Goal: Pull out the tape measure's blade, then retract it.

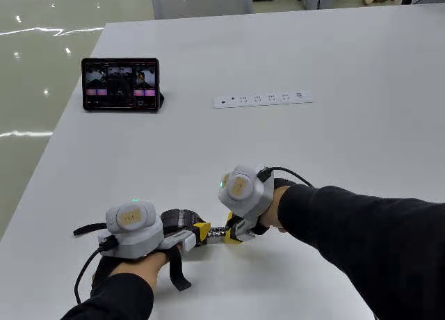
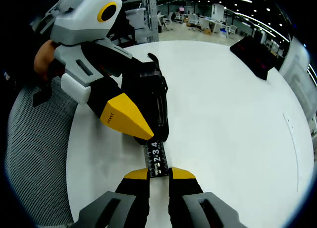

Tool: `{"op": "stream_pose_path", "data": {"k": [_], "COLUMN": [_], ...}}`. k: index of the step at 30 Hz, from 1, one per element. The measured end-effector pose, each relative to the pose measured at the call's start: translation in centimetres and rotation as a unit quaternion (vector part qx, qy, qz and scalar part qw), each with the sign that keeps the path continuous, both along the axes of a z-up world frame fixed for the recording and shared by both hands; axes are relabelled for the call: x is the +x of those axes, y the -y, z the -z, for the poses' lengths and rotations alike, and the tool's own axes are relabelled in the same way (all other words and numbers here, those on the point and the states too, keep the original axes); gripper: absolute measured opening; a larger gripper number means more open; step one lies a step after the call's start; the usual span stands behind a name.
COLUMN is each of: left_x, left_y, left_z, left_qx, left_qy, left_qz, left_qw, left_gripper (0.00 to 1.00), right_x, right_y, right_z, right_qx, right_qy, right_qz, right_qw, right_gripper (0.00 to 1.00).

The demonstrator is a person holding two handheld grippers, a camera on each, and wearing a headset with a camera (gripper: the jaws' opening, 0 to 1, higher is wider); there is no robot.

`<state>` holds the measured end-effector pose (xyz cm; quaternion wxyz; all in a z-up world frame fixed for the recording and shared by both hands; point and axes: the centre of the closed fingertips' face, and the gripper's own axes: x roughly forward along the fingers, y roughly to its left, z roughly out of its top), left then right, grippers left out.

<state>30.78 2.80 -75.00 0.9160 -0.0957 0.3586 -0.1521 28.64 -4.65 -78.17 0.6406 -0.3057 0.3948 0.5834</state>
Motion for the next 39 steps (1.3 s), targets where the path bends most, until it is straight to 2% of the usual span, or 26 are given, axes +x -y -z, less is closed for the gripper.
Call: {"op": "stream_pose_path", "data": {"k": [16,39], "left_x": [0.0,-0.1], "left_y": [0.0,0.0], "left_z": [0.0,-0.1], "left_qx": [-0.003,-0.005], "left_qy": [-0.003,-0.003], "left_qz": [0.000,-0.001], "left_qw": [1.0000,1.0000], "left_gripper": [0.58,0.58], "right_x": [0.0,0.0], "right_y": [-0.7,-1.8], "right_z": [0.0,0.0], "right_qx": [0.004,0.019], "right_qy": [0.007,0.004], "right_qz": [-0.007,-0.006], "right_qw": [0.9999,0.9998], "right_gripper": [0.10,0.10]}}
